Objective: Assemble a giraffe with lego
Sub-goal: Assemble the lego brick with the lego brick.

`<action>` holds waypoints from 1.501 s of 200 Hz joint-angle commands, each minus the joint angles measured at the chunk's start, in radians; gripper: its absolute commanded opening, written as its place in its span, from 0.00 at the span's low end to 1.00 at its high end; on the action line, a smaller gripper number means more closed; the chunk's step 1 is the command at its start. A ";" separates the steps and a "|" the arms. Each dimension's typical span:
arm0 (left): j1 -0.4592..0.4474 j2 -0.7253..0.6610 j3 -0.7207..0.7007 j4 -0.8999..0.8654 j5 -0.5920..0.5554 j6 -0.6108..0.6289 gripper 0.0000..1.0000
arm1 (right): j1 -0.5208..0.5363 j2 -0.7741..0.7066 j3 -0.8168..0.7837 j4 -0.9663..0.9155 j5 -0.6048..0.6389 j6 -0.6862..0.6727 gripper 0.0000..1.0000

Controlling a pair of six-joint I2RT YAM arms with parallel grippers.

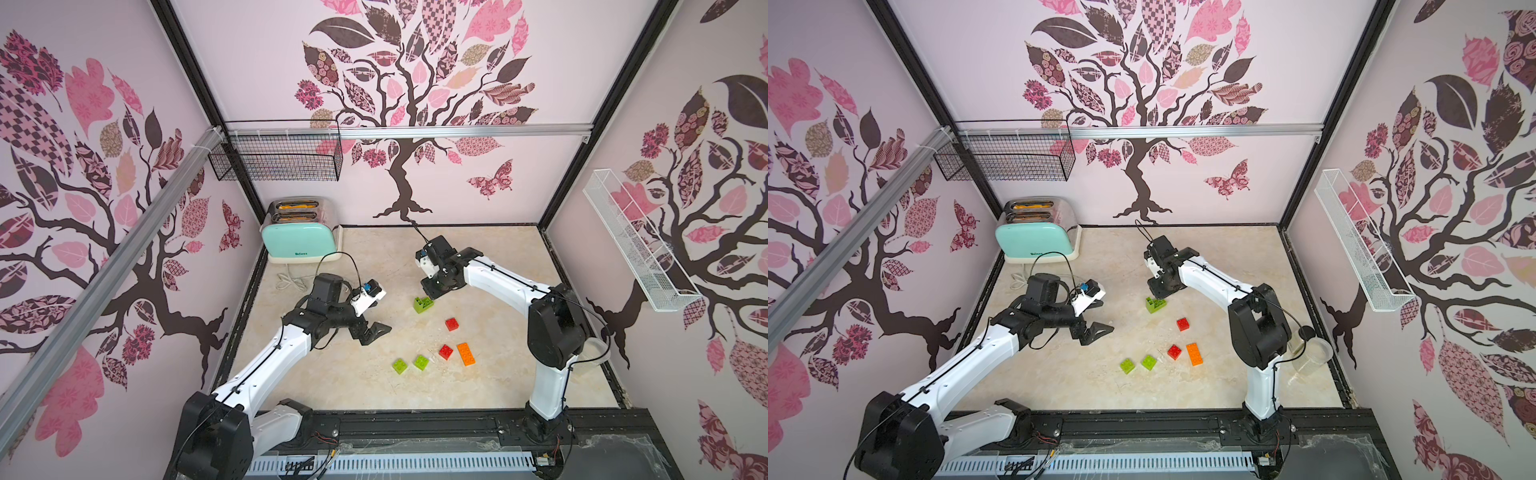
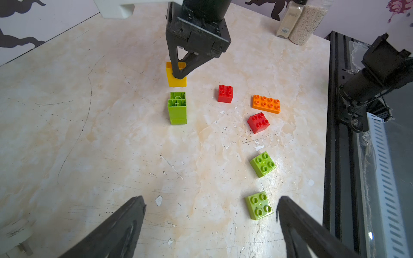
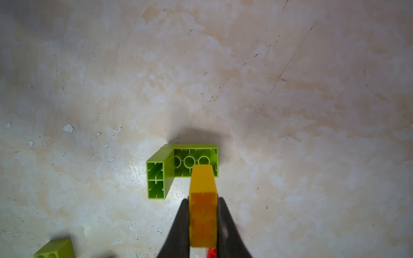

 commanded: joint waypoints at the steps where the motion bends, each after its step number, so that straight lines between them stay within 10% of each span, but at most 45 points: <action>1: 0.007 -0.002 -0.004 0.016 0.019 -0.009 0.98 | -0.016 0.053 0.029 0.013 -0.043 -0.021 0.00; 300: 0.010 0.007 -0.008 0.017 0.030 -0.004 0.98 | -0.037 0.128 -0.021 0.022 0.007 0.086 0.00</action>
